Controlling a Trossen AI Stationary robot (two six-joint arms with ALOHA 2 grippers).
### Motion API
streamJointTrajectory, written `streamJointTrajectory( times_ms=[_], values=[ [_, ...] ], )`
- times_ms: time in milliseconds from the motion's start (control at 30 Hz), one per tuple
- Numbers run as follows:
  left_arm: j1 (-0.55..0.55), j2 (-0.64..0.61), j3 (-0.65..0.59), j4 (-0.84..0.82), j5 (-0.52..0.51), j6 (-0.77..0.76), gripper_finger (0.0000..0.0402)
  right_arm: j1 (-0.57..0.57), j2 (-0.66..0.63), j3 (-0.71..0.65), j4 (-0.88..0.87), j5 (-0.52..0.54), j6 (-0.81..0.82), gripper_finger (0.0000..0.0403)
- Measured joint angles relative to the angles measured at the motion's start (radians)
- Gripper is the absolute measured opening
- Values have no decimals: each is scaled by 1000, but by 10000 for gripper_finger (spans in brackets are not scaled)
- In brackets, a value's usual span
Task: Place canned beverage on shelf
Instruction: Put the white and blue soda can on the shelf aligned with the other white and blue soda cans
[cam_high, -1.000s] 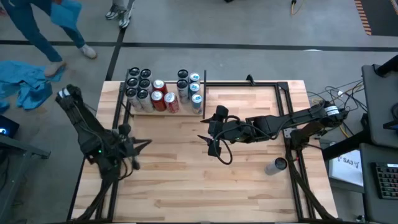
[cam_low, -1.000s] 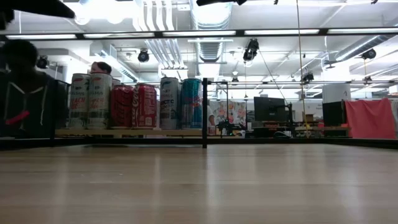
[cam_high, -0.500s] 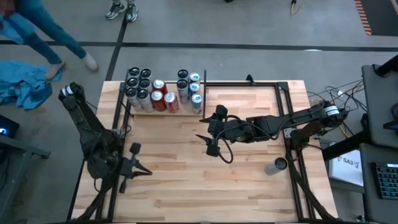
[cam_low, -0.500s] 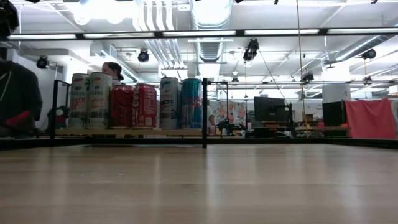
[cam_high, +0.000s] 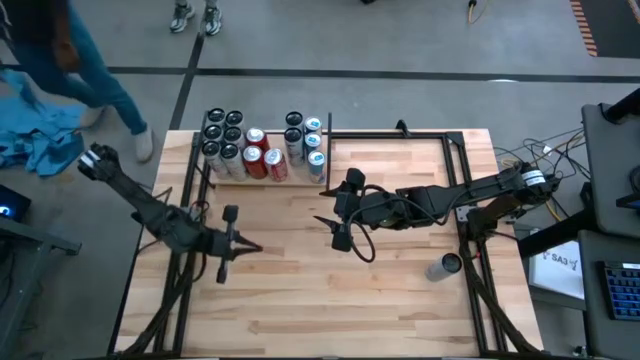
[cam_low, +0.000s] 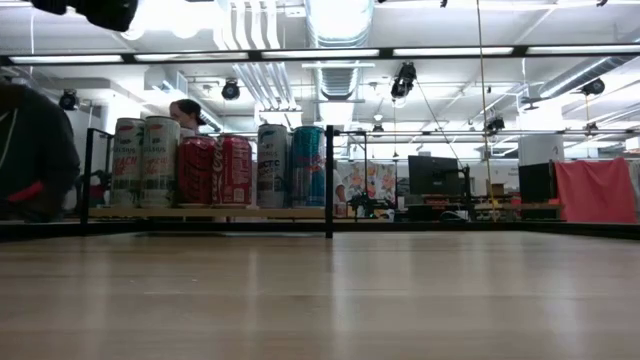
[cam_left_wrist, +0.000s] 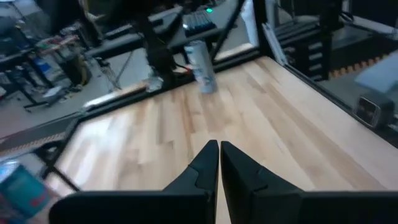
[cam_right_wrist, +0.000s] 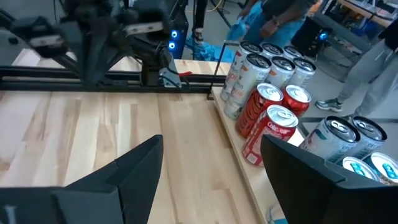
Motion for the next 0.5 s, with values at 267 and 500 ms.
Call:
streamJointTrajectory(
  times_ms=[267,500],
  values=[
    [124,-154,-21,-35,122,78,0,0,0,2,3,0,-39,260],
    [251,-271,-82,-74,188,83,0,-3,0,2,29,0,-54,260]
  ],
)
